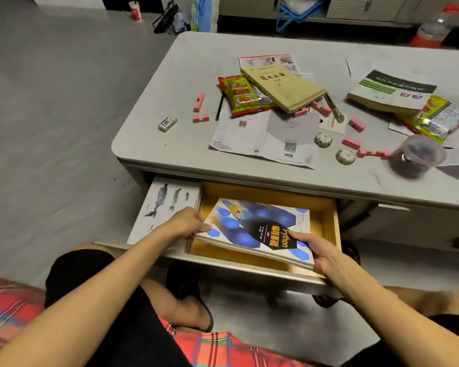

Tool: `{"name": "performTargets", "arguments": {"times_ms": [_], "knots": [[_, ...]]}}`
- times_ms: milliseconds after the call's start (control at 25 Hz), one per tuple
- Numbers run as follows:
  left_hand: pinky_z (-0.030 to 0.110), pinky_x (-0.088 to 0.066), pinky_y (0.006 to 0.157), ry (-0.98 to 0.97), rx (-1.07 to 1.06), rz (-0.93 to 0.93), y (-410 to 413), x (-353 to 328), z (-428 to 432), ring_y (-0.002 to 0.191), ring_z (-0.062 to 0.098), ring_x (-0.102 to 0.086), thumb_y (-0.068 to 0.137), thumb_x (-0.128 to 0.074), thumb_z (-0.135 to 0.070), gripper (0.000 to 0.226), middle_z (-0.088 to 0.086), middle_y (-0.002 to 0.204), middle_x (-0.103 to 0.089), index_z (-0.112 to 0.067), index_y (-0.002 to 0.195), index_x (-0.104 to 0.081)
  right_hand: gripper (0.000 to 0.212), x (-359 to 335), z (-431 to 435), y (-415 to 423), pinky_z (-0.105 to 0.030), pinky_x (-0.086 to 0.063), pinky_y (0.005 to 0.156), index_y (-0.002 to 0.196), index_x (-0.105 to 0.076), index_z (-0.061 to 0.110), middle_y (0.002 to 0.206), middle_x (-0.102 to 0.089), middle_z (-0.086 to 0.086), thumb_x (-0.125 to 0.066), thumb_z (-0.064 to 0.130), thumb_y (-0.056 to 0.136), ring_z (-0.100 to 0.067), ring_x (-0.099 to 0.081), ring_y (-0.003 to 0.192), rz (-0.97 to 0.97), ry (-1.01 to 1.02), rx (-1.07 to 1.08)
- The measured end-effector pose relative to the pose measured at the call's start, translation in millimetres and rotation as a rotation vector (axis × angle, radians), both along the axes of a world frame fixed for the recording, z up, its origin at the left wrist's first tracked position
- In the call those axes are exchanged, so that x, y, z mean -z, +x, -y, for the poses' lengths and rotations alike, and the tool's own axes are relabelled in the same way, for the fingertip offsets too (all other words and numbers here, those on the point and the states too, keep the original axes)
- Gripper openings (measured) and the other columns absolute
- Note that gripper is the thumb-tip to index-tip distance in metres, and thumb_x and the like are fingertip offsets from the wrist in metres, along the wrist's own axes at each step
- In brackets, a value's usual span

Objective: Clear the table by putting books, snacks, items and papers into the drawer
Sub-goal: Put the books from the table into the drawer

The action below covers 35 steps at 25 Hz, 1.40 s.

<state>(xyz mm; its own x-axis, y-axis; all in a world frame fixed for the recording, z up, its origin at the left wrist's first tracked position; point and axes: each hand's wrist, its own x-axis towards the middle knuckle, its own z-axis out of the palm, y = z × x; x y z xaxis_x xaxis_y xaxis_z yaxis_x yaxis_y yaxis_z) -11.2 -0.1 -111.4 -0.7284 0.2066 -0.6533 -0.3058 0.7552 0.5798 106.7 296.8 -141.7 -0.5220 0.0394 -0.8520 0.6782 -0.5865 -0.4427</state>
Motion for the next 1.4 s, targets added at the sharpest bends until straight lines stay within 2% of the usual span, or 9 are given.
{"name": "performTargets", "arguments": {"times_ms": [120, 240, 440, 640, 760, 840, 960, 1120, 1400], "knots": [[0.036, -0.044, 0.099, -0.304, 0.042, -0.419, -11.7, 5.6, 13.1, 0.122, 0.029, -0.054, 0.086, -0.069, -0.025, 0.041, 0.011, 0.132, -0.059, -0.012, 0.124, -0.061, 0.051, 26.7, 14.1, -20.5, -0.04, -0.062, 0.06, 0.129, -0.055, -0.004, 0.097, -0.075, -0.022, -0.068, 0.001, 0.08, -0.033, -0.075, 0.071, -0.047, 0.04, 0.008], [0.047, -0.03, 0.11, -0.48, 0.147, -0.411, -15.9, 19.9, 14.8, 0.144, 0.038, -0.019, 0.085, -0.067, -0.046, 0.079, 0.017, 0.153, -0.028, -0.015, 0.148, -0.029, 0.037, 41.7, 23.5, -40.7, -0.034, -0.06, 0.054, 0.124, -0.057, -0.006, 0.084, -0.076, -0.017, -0.062, 0.001, 0.088, -0.028, -0.075, 0.066, -0.056, 0.072, -0.054], [0.054, -0.036, 0.105, -0.643, 0.285, -0.269, -22.3, 34.4, 5.8, 0.139, 0.055, -0.013, 0.082, -0.069, -0.049, 0.099, 0.032, 0.151, -0.015, -0.017, 0.154, -0.009, 0.041, 66.1, 21.4, -53.2, -0.031, -0.059, 0.059, 0.127, -0.056, -0.004, 0.099, -0.074, -0.016, -0.064, 0.004, 0.088, -0.025, -0.074, 0.073, -0.062, 0.16, -0.122], [0.056, -0.036, 0.107, -0.678, 0.319, -0.272, -25.1, 40.1, 4.7, 0.14, 0.058, -0.008, 0.083, -0.072, -0.042, 0.103, 0.039, 0.153, -0.004, -0.013, 0.154, -0.003, 0.029, 83.0, 28.5, -58.5, -0.026, -0.055, 0.055, 0.118, -0.058, 0.001, 0.087, -0.071, -0.01, -0.063, 0.0, 0.09, -0.018, -0.069, 0.065, -0.055, 0.297, -0.165], [0.057, -0.036, 0.107, -0.656, 0.311, -0.274, -25.8, 40.4, 3.7, 0.14, 0.059, -0.007, 0.084, -0.071, -0.038, 0.101, 0.04, 0.153, -0.004, -0.013, 0.154, -0.004, 0.042, 97.9, 37.9, -66.1, -0.034, -0.055, 0.062, 0.114, -0.053, -0.001, 0.102, -0.069, -0.016, -0.072, 0.023, 0.087, -0.026, -0.066, 0.079, 0.049, 0.67, -0.295], [0.056, -0.035, 0.107, -0.647, 0.31, -0.278, -26.2, 40.2, 4.1, 0.14, 0.059, -0.008, 0.085, -0.07, -0.034, 0.098, 0.041, 0.153, -0.005, -0.012, 0.154, -0.004, 0.056, 100.0, 44.7, -66.7, -0.044, -0.056, 0.078, 0.113, -0.05, 0.001, 0.112, -0.065, -0.018, -0.071, 0.043, 0.084, -0.035, -0.066, 0.094, 0.133, 1.013, -0.503], [0.056, -0.034, 0.107, -0.647, 0.316, -0.273, -24.6, 40.0, 4.1, 0.14, 0.059, -0.008, 0.086, -0.069, -0.03, 0.095, 0.042, 0.152, -0.005, -0.012, 0.154, -0.004, 0.059, 90.0, 55.8, -62.8, -0.045, -0.048, 0.088, 0.124, -0.047, 0.001, 0.125, -0.054, -0.02, -0.063, 0.046, 0.088, -0.041, -0.058, 0.111, 0.191, 1.26, -0.697], [0.056, -0.034, 0.107, -0.648, 0.314, -0.275, -23.4, 40.2, 3.8, 0.141, 0.059, -0.008, 0.086, -0.068, -0.03, 0.095, 0.042, 0.153, -0.004, -0.012, 0.154, -0.004, 0.047, 89.8, 44.2, -66.3, -0.04, -0.05, 0.083, 0.115, -0.055, 0.006, 0.117, -0.064, -0.017, -0.065, 0.039, 0.084, -0.038, -0.062, 0.104, 0.192, 1.203, -0.705], [0.053, -0.034, 0.108, -0.68, 0.339, -0.224, -23.1, 34.7, 3.0, 0.142, 0.057, -0.006, 0.087, -0.067, -0.035, 0.098, 0.038, 0.155, -0.001, -0.013, 0.155, 0.0, 0.051, 96.0, 29.4, -56.2, -0.047, -0.058, 0.079, 0.109, -0.06, 0.013, 0.112, -0.066, -0.01, -0.076, 0.03, 0.064, -0.032, -0.067, 0.09, 0.048, 1.074, -0.599]]}}
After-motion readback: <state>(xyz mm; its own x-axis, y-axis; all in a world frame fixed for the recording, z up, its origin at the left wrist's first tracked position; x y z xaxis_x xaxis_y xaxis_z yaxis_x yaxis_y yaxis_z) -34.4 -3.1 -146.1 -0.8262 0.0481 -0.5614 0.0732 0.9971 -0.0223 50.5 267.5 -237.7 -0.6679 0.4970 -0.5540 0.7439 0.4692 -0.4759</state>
